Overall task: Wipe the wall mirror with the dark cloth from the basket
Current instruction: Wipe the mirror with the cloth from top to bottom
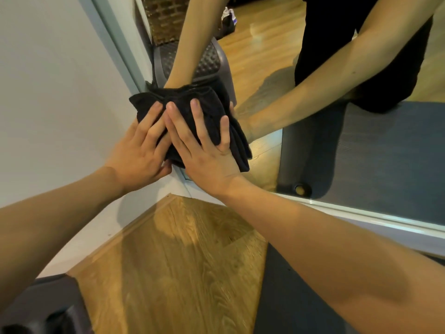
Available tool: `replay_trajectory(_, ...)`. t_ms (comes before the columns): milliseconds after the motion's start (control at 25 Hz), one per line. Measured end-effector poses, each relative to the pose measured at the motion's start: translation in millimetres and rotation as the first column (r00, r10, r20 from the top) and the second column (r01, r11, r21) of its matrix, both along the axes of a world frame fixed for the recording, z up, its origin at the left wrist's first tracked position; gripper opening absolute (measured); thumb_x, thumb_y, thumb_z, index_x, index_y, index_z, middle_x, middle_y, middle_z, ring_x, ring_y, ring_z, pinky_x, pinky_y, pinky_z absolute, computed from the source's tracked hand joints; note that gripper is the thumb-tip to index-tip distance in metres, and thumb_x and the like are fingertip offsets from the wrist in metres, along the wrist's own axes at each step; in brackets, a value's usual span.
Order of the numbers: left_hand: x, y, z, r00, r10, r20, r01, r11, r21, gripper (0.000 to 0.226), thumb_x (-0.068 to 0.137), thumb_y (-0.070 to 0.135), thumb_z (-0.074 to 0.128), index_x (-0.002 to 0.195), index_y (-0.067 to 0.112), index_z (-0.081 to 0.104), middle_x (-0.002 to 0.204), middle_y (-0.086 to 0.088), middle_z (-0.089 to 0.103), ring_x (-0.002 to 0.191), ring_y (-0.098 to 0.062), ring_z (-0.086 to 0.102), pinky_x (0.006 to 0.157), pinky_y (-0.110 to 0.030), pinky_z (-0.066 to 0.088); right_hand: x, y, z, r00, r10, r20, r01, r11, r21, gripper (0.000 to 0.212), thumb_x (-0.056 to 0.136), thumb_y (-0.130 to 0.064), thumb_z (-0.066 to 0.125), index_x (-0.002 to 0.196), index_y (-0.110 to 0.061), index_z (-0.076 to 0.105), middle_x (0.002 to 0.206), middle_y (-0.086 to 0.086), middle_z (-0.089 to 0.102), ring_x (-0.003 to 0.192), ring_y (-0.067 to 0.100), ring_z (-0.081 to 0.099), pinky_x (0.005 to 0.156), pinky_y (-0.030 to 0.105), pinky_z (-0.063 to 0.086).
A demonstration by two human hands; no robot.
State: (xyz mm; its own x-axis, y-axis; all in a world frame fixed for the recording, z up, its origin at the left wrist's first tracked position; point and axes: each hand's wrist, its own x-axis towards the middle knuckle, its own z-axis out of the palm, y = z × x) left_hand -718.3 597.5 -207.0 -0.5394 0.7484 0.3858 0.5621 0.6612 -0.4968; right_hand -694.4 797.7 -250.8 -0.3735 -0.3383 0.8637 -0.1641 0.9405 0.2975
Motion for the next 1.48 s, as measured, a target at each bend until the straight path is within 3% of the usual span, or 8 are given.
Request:
replay_trajectory(280,21.7,15.2,-96.2,0.977,0.130,0.169,-0.122,0.991,-0.056,0.073,0.102,0.027,0.050,0.156,-0.007,0.016,0.162,-0.030,0.024,0.153,-0.050,0.011,0.121,-0.063,0.022,13.7,41.3,-72.1,0.994,0.094,0.055,-0.103,0.977,0.187,0.050,0.112,-0.031,0.043,0.161,-0.025,0.035,0.166,-0.010,0.037,0.151,0.016,0.039,0.121,0.055,0.024)
replay_trajectory(480,43.0,44.4,-133.6,0.953,0.196,0.232,-0.187,0.981,-0.059,0.107,0.079,0.031,0.078,0.157,-0.005,0.015,0.160,-0.032,0.023,0.151,-0.051,0.006,0.118,-0.065,0.029,27.7,60.9,-109.3,0.979,0.108,0.174,-0.148,0.960,0.236,0.051,0.113,-0.031,0.042,0.162,-0.025,0.033,0.166,-0.010,0.036,0.151,0.014,0.038,0.119,0.047,0.039)
replay_trajectory(640,59.5,61.1,-121.9,0.967,0.109,0.230,-0.107,0.994,-0.023,0.114,0.071,0.037,0.085,0.153,-0.004,0.017,0.162,-0.026,0.007,0.154,-0.042,-0.008,0.127,-0.052,0.009,36.9,78.4,-106.8,0.951,0.048,0.305,-0.143,0.944,0.297,0.053,0.113,-0.023,0.034,0.165,-0.019,0.023,0.171,-0.004,0.027,0.156,0.018,0.029,0.124,0.048,0.028)
replay_trajectory(760,74.3,91.0,-128.2,0.927,0.157,0.340,-0.146,0.988,-0.058,0.117,0.079,0.049,0.078,0.156,-0.004,0.007,0.164,-0.030,0.006,0.154,-0.046,0.007,0.122,-0.059,0.026,57.0,122.2,-101.4,0.943,-0.043,0.330,-0.105,0.903,0.417,0.062,0.106,-0.012,0.023,0.166,-0.013,0.009,0.174,0.003,0.014,0.159,0.021,0.018,0.127,0.051,0.016)
replay_trajectory(960,112.2,186.6,-138.7,0.884,0.092,0.458,-0.152,0.984,0.095,0.108,0.076,0.044,0.082,0.155,-0.004,0.025,0.163,-0.028,0.015,0.153,-0.047,0.016,0.117,-0.059,0.035,90.4,210.8,-100.6,0.890,-0.131,0.437,-0.099,0.880,0.465,0.091,0.098,-0.020,0.055,0.165,-0.010,-0.006,0.174,0.005,-0.002,0.159,0.028,-0.009,0.126,0.059,-0.011)
replay_trajectory(1200,147.7,315.4,-138.2,0.853,-0.036,0.521,-0.030,0.993,0.117,0.111,0.072,0.045,0.085,0.155,0.000,0.026,0.165,-0.025,0.013,0.153,-0.044,0.017,0.118,-0.056,0.035,149.6,348.9,-102.3,0.900,-0.199,0.387,0.013,0.901,0.434,0.082,0.099,-0.017,0.063,0.166,-0.017,0.016,0.175,0.003,0.005,0.161,0.025,0.002,0.129,0.058,0.000)
replay_trajectory(1320,166.8,387.1,-135.6,0.821,-0.089,0.564,0.021,0.992,0.125,0.116,0.072,0.045,0.086,0.156,0.001,0.019,0.167,-0.024,0.008,0.154,-0.042,0.015,0.117,-0.051,0.026,181.9,424.3,-95.7,0.896,-0.235,0.376,0.047,0.895,0.444,0.071,0.104,-0.009,0.050,0.166,-0.019,0.016,0.175,0.001,0.006,0.161,0.022,0.006,0.130,0.057,0.002)
replay_trajectory(1480,191.5,478.3,-123.6,0.824,-0.148,0.546,0.155,0.987,0.034,0.108,0.093,0.043,0.065,0.159,0.004,-0.013,0.160,-0.022,-0.035,0.149,-0.040,-0.027,0.123,-0.051,0.014,229.4,518.8,-86.8,0.835,-0.361,0.415,0.131,0.863,0.488,0.071,0.104,-0.007,0.039,0.167,-0.019,0.009,0.175,-0.001,0.000,0.161,0.023,0.002,0.129,0.058,0.000)
